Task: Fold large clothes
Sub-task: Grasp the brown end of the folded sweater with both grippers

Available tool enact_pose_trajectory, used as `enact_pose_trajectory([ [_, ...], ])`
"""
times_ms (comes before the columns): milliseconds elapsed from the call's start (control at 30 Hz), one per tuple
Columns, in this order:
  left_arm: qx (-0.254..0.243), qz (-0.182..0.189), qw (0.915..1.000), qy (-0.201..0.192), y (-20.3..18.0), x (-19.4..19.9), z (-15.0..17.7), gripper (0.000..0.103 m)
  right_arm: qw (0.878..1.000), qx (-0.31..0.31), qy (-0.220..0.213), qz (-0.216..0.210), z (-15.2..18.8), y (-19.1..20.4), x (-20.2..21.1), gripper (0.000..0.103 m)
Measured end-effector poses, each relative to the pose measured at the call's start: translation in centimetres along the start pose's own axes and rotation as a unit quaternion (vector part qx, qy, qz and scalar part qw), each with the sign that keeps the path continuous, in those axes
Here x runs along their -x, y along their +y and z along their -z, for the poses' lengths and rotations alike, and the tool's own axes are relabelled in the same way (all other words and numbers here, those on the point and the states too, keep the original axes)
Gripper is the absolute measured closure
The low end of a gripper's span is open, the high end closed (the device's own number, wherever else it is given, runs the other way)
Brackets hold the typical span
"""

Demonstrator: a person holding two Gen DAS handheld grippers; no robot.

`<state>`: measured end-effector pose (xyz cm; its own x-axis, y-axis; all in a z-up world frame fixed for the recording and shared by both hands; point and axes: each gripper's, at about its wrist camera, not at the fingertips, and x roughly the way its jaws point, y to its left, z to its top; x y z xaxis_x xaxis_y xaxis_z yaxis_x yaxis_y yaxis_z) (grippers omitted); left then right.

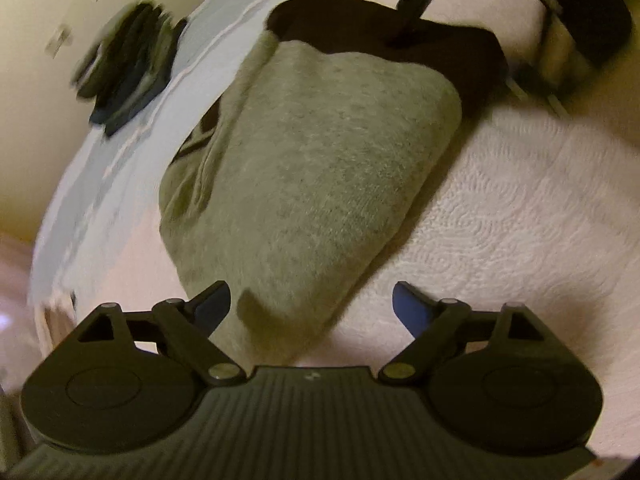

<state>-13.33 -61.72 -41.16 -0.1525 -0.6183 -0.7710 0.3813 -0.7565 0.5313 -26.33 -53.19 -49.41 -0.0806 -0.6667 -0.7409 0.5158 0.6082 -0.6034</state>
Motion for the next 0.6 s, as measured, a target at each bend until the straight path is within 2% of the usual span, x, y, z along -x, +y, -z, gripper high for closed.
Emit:
enact_pose_trajectory([
  [33, -0.016, -0.005, 0.9999, -0.003, -0.1, -0.3, -0.1, 0.017, 1.0, -0.018, -0.005, -0.013, 0.2, -1.1, 0.4, 0.071],
  [100, -0.051, -0.023, 0.9984, -0.006, -0.4, -0.7, -0.2, 0.017, 0.999, -0.039, -0.015, -0.036, 0.4, -3.1, 1.5, 0.082],
  [233, -0.104, -0.05, 0.9932, -0.014, -0.7, -1.0, -0.8, 0.02, 0.994, -0.078, -0.02, -0.078, 0.2, -7.2, 3.7, 0.086],
  [333, -0.138, -0.058, 0.9886, -0.013, -0.7, -1.1, -1.3, 0.04, 0.992, -0.094, -0.019, -0.085, 0.5, -9.5, 4.5, 0.086],
  [367, -0.149, -0.049, 0.9876, -0.014, -0.7, -0.9, -1.6, 0.059, 0.991, -0.101, -0.018, -0.089, 0.7, -10.0, 4.6, 0.086],
  [433, -0.157, -0.042, 0.9867, -0.01, -0.8, -0.6, -2.1, 0.071, 0.991, -0.094, -0.016, -0.091, 1.2, -10.2, 4.7, 0.085],
  [500, -0.134, -0.023, 0.9907, -0.003, -0.2, -0.2, -2.9, 0.077, 0.993, -0.08, -0.009, -0.09, 1.5, -9.4, 4.7, 0.081],
  [567, -0.109, -0.012, 0.9939, -0.002, 0.7, 0.3, -3.5, 0.079, 0.996, -0.062, 0.002, -0.068, 1.5, -7.8, 4.6, 0.07],
  [600, -0.095, -0.004, 0.9955, -0.002, 1.3, 0.4, -3.7, 0.079, 0.998, -0.051, 0.005, -0.041, 1.4, -6.8, 4.8, 0.056],
])
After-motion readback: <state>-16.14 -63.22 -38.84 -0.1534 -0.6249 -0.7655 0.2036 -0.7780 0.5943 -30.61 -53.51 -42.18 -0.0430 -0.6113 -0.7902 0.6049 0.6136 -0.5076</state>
